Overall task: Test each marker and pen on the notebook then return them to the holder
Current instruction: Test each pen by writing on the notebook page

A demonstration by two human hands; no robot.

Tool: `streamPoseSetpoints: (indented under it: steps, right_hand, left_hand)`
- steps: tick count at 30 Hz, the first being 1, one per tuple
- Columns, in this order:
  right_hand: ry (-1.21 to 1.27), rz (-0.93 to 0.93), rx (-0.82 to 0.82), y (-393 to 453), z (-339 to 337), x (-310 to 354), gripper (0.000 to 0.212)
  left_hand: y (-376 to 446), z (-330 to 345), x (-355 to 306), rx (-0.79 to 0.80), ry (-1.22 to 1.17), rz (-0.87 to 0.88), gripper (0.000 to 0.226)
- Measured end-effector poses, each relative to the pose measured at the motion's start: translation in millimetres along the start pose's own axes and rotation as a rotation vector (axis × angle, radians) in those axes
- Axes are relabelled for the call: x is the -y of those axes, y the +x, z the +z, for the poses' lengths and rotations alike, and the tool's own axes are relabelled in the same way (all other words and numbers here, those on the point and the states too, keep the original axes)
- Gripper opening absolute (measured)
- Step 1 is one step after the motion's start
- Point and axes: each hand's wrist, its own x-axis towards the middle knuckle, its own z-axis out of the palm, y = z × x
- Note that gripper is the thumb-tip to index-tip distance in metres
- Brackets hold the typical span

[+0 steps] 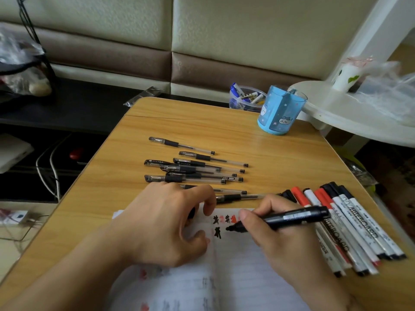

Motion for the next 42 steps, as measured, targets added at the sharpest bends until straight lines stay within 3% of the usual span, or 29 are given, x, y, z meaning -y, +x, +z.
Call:
streamPoseSetpoints:
  steps: [10, 15, 22, 28, 34, 39, 42]
  right_hand:
    - [-0.101, -0.019, 0.015, 1.5, 3.5, 2.5, 0.026]
    - [-0.093, -0.007, 0.005, 2.1, 3.4, 1.7, 0.033]
    - [-0.08, 0.002, 0.036, 3.0, 3.5, 3.9, 0.03]
    - [-0.047, 0.04, 0.028, 2.8, 3.2, 1.4, 0.032]
    - [0.259, 0.052, 0.001, 2.1, -2.8, 6.7, 0.02]
    - [0.454, 0.033, -0.006, 2.1, -6.8, 10.4, 0.039]
    - [0.471, 0.015, -0.017, 1.4, -7.7, 6.3, 0.024]
  left_hand:
    - [0.5, -3.3, -4.0, -0.037, -0.022, 0.039, 0.037]
    - [3.9, -0.2, -4.7, -0.059, -0.133, 0.125, 0.047]
    - [3.9, 8.8, -2.9, -0.113, -0.279, 0.108, 0.045]
    - [9.1, 17.4, 5.0, -0.167, -0.188, 0.126, 0.043]
    - [10.5, 17.5, 6.8, -0.271, -0.197, 0.08, 0.046]
    - [8.6, 13.8, 2.4, -0.311, -0.321, -0.092, 0.042]
    - [8.9, 12.5, 2.9, -0.326, -0.311, -0.076, 0.036]
